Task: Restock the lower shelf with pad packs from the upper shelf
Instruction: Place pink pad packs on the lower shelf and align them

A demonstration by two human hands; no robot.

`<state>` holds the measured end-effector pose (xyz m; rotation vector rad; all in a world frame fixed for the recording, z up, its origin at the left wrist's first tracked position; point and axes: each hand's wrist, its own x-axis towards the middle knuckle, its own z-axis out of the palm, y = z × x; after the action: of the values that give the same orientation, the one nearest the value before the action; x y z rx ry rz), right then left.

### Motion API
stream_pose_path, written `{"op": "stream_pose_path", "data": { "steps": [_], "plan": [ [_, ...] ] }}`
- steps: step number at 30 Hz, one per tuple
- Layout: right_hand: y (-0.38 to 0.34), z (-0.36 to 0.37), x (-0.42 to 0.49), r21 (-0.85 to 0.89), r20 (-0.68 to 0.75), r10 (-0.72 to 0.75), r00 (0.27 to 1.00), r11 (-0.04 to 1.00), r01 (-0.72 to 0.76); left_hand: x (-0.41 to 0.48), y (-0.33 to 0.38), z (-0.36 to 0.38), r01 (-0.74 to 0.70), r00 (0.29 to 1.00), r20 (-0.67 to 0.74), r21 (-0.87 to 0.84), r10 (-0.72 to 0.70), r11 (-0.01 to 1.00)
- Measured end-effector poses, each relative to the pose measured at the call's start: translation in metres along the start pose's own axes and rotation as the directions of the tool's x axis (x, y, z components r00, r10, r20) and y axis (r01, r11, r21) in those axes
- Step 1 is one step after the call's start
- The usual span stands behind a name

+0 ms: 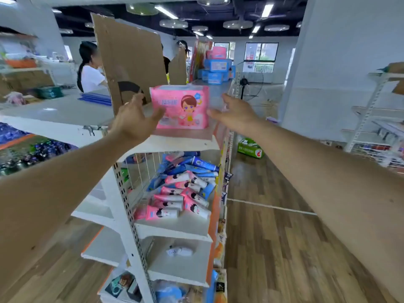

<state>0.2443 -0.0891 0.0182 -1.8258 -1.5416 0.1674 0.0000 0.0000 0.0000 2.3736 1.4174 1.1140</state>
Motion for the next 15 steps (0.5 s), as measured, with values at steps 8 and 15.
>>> {"op": "stream_pose_path", "data": {
  "steps": [8,15],
  "plan": [
    [-0.003,0.031,0.063,0.245,-0.037,-0.008,0.999,0.969,0.017,0.059,-0.001,0.032,0.042,0.981,0.193,-0.386,0.036,0.922],
    [0.059,-0.029,0.069,0.418,-0.258,0.031,0.966,0.905,0.082,0.088,0.082,0.068,-0.08,0.988,0.082,-0.433,0.127,0.898]
  ]
}}
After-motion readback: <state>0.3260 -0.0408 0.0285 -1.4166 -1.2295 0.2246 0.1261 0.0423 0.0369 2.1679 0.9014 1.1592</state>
